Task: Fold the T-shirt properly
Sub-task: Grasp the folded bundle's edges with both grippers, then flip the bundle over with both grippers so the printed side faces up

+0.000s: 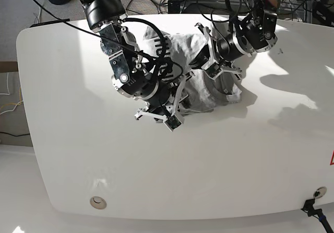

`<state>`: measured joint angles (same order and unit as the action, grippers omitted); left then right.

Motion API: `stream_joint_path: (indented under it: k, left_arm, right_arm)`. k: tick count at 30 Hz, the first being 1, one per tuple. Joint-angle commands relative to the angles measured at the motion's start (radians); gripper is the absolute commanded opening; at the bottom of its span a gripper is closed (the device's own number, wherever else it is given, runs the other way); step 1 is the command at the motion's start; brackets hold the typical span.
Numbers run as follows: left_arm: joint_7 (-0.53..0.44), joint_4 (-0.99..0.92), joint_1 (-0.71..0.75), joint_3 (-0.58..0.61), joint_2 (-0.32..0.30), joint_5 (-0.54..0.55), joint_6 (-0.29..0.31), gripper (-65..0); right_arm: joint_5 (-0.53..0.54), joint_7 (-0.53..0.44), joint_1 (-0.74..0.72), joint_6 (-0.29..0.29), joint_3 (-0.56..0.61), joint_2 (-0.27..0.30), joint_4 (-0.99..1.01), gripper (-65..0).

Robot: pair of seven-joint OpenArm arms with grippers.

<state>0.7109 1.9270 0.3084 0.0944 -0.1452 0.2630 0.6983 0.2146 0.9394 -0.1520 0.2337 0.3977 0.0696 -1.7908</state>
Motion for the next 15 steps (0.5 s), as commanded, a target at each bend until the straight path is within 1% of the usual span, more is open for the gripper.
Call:
stream_joint_path:
  k: [1, 6, 8, 9, 12, 14, 15]
  left_arm:
    - [-0.018, 0.012, 0.001, -0.002, -0.004, 0.015, 0.000, -65.0]
    - [-0.020, -0.057, -0.005, -0.002, -0.003, 0.015, 0.000, -65.0]
    - [-0.020, -0.096, -0.019, 0.001, -0.003, 0.015, 0.000, -65.0]
    - [-0.020, -0.123, -0.028, 0.015, -0.003, 0.015, 0.000, -65.0]
    - [-0.020, -0.220, -0.076, 0.052, -0.008, 0.014, 0.000, -65.0]
    - [-0.020, -0.286, -0.113, 0.064, -0.014, 0.014, 0.000, -65.0]
    - [-0.020, -0.324, -0.136, 0.067, -0.027, 0.012, 0.000, -65.0]
  right_arm:
    - [0.004, -0.070, -0.021, -0.004, -0.004, -0.021, 0.021, -64.6]
    - [0.003, -0.171, -0.036, -0.001, -0.004, -0.018, 0.158, -65.0]
    - [0.003, -0.201, -0.041, -0.001, -0.004, -0.003, 0.213, -65.0]
    - [0.003, -0.233, -0.041, -0.001, -0.004, -0.001, 0.240, -65.0]
    - [0.003, -0.317, -0.041, -0.001, -0.004, 0.040, 0.302, -65.0]
    - [0.003, -0.323, -0.037, -0.004, -0.004, 0.065, 0.319, -65.0]
    - [0.003, -0.323, -0.033, -0.006, -0.004, 0.078, 0.319, -65.0]
